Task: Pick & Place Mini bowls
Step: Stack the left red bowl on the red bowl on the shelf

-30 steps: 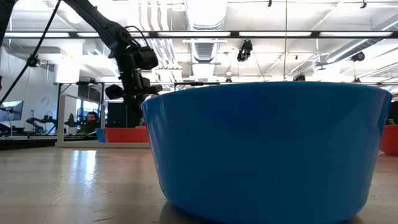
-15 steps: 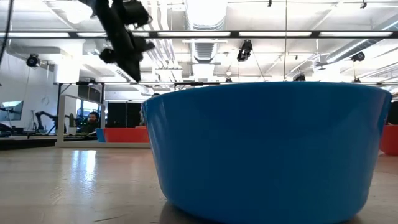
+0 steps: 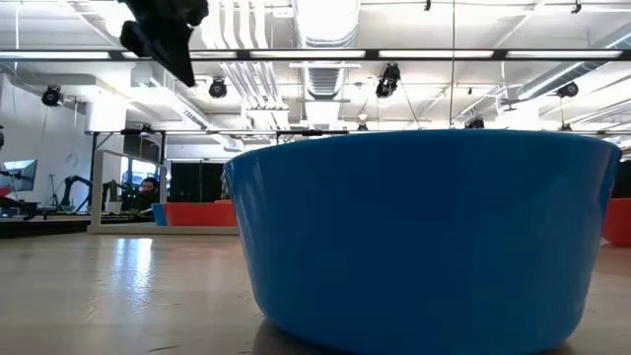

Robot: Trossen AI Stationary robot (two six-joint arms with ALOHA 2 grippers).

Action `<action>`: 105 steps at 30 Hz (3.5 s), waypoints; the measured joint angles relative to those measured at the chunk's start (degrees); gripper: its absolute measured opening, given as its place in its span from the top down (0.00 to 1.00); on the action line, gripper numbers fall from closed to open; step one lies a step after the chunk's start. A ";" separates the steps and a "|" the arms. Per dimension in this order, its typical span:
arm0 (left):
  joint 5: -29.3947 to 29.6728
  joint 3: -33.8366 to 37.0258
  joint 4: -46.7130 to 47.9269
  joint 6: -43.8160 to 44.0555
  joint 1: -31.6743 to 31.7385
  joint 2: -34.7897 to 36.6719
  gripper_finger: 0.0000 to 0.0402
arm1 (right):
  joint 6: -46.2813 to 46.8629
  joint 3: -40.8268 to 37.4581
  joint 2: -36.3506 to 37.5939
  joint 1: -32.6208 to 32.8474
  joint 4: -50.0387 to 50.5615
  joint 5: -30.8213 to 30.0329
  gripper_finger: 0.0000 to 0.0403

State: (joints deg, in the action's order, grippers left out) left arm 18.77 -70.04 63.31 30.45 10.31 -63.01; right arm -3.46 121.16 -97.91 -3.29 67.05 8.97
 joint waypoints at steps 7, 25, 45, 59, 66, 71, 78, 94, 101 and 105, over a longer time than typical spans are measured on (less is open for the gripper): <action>-0.50 0.00 3.08 4.44 -10.79 -0.06 1.00 | -0.22 0.00 0.01 0.00 0.04 0.00 0.84; -11.39 1.88 8.49 6.71 -34.35 -0.02 1.00 | -0.21 0.00 0.07 0.00 0.44 0.00 0.84; -32.06 18.51 -5.42 5.25 -45.03 -0.54 1.00 | 0.14 0.00 0.11 0.00 0.44 0.02 0.84; -34.24 24.73 -9.78 6.36 -45.03 -0.54 1.00 | 2.71 0.00 0.15 0.02 0.44 0.02 0.84; -34.09 25.05 -11.70 5.41 -45.03 -0.54 0.99 | 3.50 0.02 0.15 0.01 0.42 0.01 0.84; -32.73 25.20 -12.51 5.82 -45.03 -0.57 0.91 | 3.50 0.02 0.15 0.00 0.33 -0.02 0.84; -34.48 25.39 -18.40 5.81 -45.47 -0.59 0.79 | 3.70 0.02 0.15 0.00 0.29 -0.02 0.84; -35.46 32.29 -28.05 12.24 -52.95 -0.61 0.78 | 3.50 0.02 0.15 0.02 0.31 0.11 0.84; -35.99 37.58 -37.76 19.09 -54.07 -0.61 0.78 | 3.48 0.02 0.15 0.02 0.29 0.13 0.84; -36.99 40.07 -42.58 21.08 -56.02 -0.61 0.78 | 3.48 0.02 0.15 0.02 0.29 0.15 0.84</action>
State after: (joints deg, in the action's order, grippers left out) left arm -18.22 -29.97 20.73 51.53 -45.70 -63.61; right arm 0.01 121.19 -97.76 -3.27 67.33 9.12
